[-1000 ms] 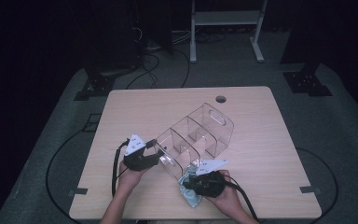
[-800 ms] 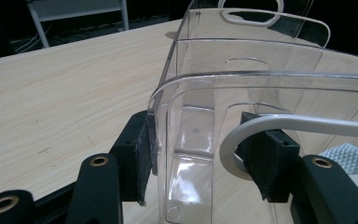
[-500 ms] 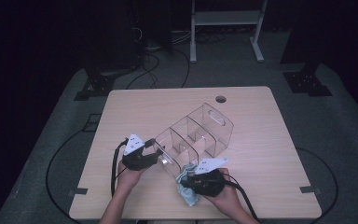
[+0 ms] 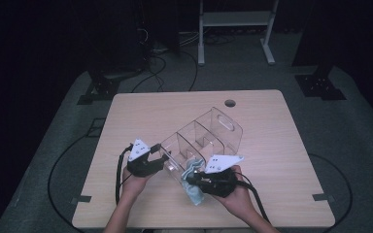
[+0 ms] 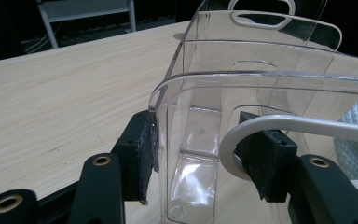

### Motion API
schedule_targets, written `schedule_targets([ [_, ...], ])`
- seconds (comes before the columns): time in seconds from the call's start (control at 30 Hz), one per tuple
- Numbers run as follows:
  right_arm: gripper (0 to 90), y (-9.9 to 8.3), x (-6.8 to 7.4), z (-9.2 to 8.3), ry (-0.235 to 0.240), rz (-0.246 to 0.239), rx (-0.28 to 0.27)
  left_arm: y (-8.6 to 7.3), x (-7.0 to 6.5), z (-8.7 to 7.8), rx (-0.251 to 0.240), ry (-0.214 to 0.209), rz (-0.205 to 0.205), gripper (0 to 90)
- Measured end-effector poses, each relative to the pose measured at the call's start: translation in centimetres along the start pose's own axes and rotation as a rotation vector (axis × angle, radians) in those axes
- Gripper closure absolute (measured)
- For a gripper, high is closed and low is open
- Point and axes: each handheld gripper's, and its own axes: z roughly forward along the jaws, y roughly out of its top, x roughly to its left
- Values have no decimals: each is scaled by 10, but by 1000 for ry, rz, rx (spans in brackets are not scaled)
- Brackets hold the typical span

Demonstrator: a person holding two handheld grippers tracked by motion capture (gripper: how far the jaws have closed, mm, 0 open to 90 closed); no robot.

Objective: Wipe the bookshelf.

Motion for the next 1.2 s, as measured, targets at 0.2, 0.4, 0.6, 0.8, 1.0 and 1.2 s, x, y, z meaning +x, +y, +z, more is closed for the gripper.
schedule_targets([
  [0.2, 814, -19, 1, 10, -5, 18, 34, 0, -1, 0, 0, 3, -5, 455],
  [0.4, 815, -48, -7, 35, 19, 71, 122, -1, -1, 1, -8, 6, -8, 457],
  [0.6, 815, -51, -8, 40, 25, 79, 143, -1, 1, 2, -10, 7, -17, 465],
  [0.8, 815, -41, -7, 29, 26, 78, 86, -1, 0, 2, -6, 9, -7, 466],
  [1.0, 815, -61, -8, 48, 30, 89, 167, -1, 0, 2, -7, 10, -7, 466],
  [1.2, 815, -51, -7, 39, 40, 101, 119, -1, 1, 2, -9, 7, -11, 467],
])
